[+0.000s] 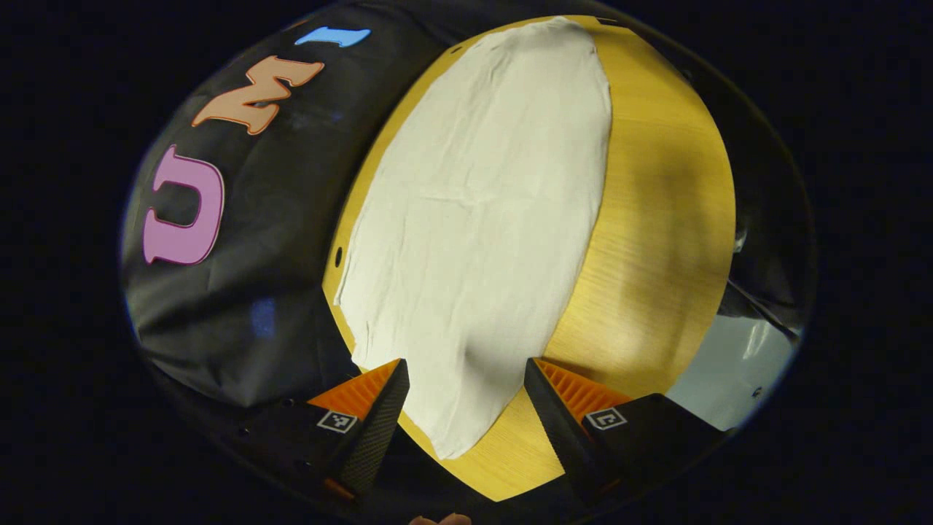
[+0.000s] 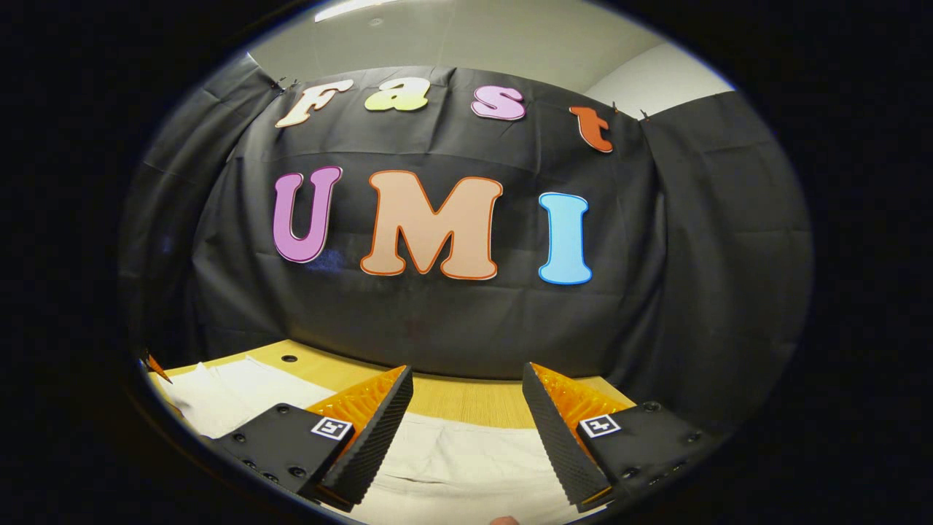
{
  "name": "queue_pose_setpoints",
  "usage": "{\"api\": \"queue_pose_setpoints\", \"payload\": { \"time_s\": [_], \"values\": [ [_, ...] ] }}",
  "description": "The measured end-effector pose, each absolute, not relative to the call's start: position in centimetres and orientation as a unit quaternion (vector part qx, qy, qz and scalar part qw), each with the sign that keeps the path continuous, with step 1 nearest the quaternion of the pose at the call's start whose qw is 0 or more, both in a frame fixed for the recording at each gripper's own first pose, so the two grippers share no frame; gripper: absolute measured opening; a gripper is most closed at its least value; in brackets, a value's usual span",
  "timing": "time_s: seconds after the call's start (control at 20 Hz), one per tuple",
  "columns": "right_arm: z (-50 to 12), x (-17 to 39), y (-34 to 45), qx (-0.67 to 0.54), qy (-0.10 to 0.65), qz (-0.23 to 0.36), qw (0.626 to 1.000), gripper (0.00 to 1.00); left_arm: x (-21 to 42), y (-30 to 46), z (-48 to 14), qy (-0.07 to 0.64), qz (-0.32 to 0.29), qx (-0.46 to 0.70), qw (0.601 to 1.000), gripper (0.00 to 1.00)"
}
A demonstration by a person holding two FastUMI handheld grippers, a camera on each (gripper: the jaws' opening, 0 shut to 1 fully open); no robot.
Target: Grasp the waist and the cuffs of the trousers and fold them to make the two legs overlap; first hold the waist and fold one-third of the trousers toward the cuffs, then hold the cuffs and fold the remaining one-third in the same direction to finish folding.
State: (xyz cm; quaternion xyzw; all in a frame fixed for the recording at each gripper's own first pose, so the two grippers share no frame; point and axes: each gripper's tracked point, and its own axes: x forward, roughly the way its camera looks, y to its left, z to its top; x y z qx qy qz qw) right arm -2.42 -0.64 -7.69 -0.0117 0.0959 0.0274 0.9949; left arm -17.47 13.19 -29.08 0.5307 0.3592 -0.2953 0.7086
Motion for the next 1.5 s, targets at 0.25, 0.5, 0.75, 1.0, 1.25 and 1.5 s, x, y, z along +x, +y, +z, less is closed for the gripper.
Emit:
{"api": "queue_pose_setpoints", "payload": {
  "time_s": [0.25, 0.5, 0.75, 1.0, 1.25, 1.5],
  "values": [
    [-7.8, -2.5, -1.5, -0.017, 0.097, 0.019, 0.995, 0.97, -17.7, 13.5, -29.9, 0.361, -0.328, 0.562, 0.669, 0.95],
    [-8.4, -2.8, -2.3, -0.019, 0.105, 0.007, 0.994, 0.97, -15.6, 13.4, -30.3, 0.350, -0.339, 0.584, 0.649, 0.89],
    [-8.3, -3.1, -3.0, -0.032, 0.104, -0.001, 0.994, 0.97, -14.1, 13.0, -30.9, 0.349, -0.347, 0.590, 0.640, 0.80],
    [-7.9, -3.5, -4.8, -0.076, 0.110, -0.004, 0.991, 0.97, -15.1, 12.9, -32.2, 0.360, -0.350, 0.595, 0.628, 0.23],
    [-9.1, -4.7, -8.0, -0.168, 0.132, -0.004, 0.977, 0.97, -15.3, 12.7, -32.3, 0.353, -0.339, 0.597, 0.635, 0.02],
    [-11.1, -6.9, -10.1, -0.243, 0.158, 0.026, 0.957, 0.97, -15.1, 12.8, -32.4, 0.348, -0.326, 0.599, 0.643, 0.00]
  ]
}}
